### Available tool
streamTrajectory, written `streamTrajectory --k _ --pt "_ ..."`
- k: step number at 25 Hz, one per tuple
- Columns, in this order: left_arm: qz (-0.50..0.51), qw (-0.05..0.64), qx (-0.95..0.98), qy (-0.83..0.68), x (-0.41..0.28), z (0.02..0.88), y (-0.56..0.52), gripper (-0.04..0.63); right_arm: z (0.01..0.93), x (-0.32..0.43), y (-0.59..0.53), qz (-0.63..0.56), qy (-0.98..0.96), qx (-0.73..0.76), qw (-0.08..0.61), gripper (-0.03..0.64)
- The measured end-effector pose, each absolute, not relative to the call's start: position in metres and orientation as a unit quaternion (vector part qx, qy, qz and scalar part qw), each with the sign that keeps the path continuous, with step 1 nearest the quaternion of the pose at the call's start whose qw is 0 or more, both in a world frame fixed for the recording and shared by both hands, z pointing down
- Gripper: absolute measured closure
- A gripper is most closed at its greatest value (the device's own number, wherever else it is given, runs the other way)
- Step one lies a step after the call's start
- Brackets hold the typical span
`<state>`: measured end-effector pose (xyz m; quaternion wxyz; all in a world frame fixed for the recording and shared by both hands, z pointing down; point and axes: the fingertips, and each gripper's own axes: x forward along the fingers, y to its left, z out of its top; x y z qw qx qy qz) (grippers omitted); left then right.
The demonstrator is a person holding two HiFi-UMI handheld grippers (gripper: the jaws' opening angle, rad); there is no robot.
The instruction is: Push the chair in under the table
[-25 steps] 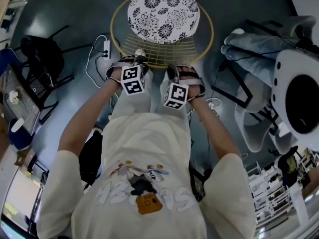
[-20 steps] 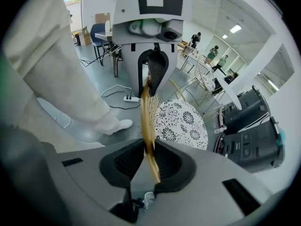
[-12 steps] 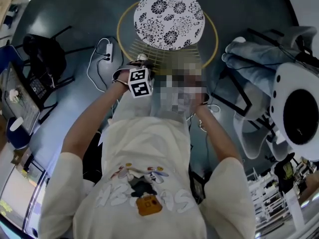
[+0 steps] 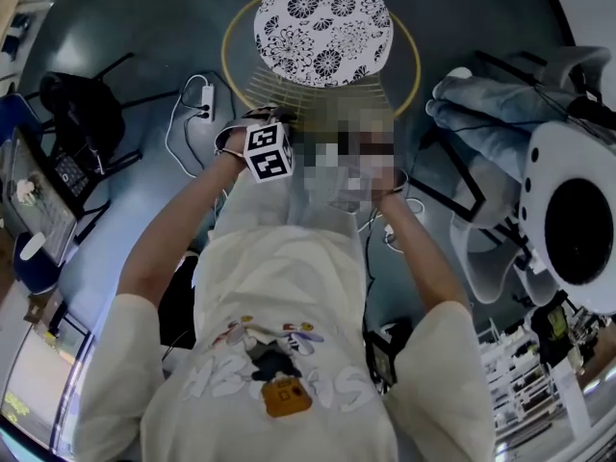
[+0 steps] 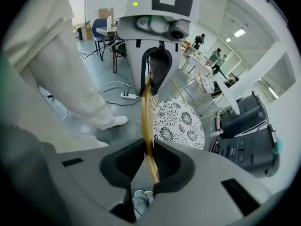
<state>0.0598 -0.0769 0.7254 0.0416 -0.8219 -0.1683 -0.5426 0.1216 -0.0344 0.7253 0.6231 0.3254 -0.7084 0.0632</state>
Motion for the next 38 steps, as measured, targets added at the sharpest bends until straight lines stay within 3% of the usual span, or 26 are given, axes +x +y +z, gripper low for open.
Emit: streamTrajectory --k 16,23,38 --pt "-0.547 0.019 -0.832 -0.095 0.084 0.749 -0.055 0.476 0.748 0.153 -0.018 0.01 -0.723 0.313 0.616 0.552" --pt "-0.537 0.033 -0.835 -0.117 0.051 0.733 -0.01 0.474 0.734 0.117 0.032 0.025 -0.705 0.337 0.624 0.552" --pt "-0.532 0.035 -0.836 -0.132 0.039 0.736 -0.014 0.471 0.737 0.102 0.028 0.018 -0.681 0.337 0.65 0.557"
